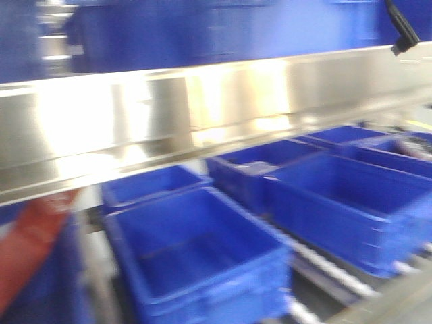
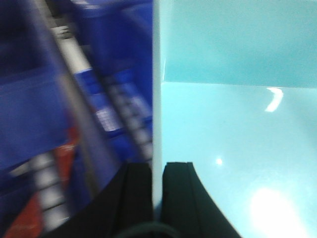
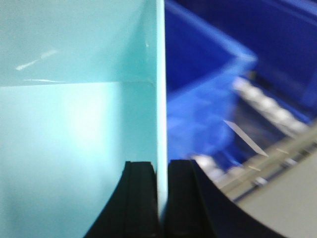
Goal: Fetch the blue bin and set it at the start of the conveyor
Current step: 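Pull the held bin back from the shelf and turn away, then drive through the corridor carrying the bin in both grippers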
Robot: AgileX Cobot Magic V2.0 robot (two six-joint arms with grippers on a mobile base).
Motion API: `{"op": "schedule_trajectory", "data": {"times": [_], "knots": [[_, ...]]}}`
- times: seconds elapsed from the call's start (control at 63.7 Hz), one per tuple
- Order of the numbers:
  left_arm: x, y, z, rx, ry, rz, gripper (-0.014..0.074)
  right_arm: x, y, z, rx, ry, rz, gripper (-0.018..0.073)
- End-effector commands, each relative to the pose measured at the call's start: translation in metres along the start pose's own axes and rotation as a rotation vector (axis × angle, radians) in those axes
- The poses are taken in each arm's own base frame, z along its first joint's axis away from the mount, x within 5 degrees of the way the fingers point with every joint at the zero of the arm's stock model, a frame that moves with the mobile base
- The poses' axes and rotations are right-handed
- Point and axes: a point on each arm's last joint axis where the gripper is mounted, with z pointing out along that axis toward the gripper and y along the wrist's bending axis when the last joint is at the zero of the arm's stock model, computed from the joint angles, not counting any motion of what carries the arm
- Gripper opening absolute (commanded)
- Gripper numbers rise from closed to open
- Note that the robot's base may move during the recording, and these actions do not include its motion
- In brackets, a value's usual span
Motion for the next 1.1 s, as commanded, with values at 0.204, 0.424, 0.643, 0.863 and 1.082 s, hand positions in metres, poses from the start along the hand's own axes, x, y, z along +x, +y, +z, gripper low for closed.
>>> {"op": "schedule_trajectory", "data": {"times": [0.204,0.424,0.643,0.863,1.082], "knots": [[-0.0068,0.0004,-0.01,0.014,-0.061,-0.002,-0.0111,-0.0076,-0.0038,-0.01,0.004,-0.066,-0.005,-0.0151],[-0.0068,0.0004,-0.01,0.014,-0.061,-0.002,-0.0111,-0.0075,-0.0039,-0.01,0.005,-0.064,-0.005,-0.0151],[-0.0068,0.0004,-0.01,0.014,-0.061,-0.002,-0.0111,-0.0073,-0.0039,-0.01,0.005,-0.062,-0.005,-0.0151],[-0.0068,0.0004,-0.01,0.014,-0.061,-0.002,-0.0111,-0.0073,-0.0039,-0.01,0.005,-0.062,-0.005,-0.0151],[-0.0068,0.0004,-0.01,0.014,-0.061,-0.002,-0.0111,-0.0073,-0.0039,-0.01,0.005,-0.062,-0.005,-0.0151]]}}
